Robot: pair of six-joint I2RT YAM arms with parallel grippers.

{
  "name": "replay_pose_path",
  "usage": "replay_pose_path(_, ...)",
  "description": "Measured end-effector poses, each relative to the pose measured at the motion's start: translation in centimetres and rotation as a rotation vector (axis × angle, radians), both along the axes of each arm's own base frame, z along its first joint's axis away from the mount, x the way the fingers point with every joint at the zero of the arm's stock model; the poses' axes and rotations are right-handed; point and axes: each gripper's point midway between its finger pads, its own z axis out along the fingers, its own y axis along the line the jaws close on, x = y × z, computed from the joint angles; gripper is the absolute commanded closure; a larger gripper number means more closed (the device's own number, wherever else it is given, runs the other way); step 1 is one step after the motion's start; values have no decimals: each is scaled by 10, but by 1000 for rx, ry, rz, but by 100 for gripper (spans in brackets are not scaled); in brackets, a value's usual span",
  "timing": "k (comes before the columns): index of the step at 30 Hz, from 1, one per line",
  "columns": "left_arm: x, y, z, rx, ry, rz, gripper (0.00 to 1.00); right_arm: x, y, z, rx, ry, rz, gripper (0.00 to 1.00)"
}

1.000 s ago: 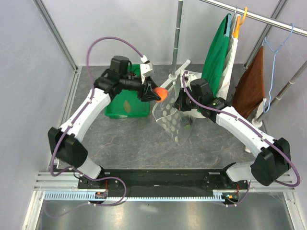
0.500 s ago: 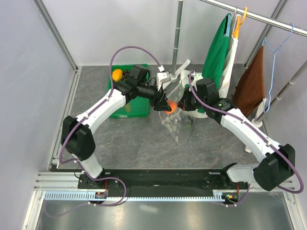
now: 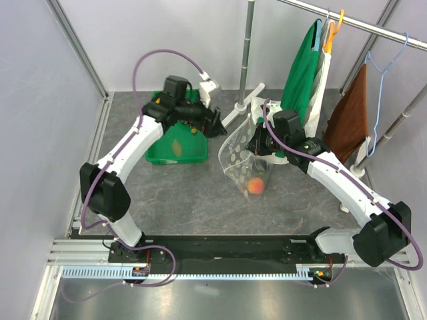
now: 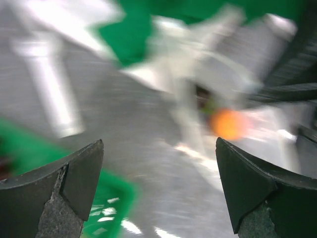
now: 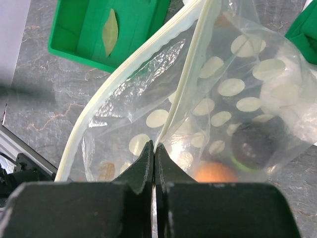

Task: Place the food in the zip-top bag and seal the zipper
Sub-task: Pick up the fake fruit from the bin.

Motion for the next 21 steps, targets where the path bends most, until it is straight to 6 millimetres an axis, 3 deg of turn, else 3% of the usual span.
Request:
replay_pose_path(5, 89, 71, 18, 115, -237, 251, 0, -2, 1, 3, 9, -3, 11, 100)
replay_pose_path(9, 163, 119, -1, 323, -404, 346, 0, -2, 2, 3, 10, -2, 12, 100)
replay_pose_path(15, 218, 181, -87, 626, -439, 398, 4, -3, 2, 3, 11, -1, 15, 100)
replay_pose_path(21, 243, 216, -133, 849, -495, 404, 5, -2, 2, 2, 10, 1, 15, 100)
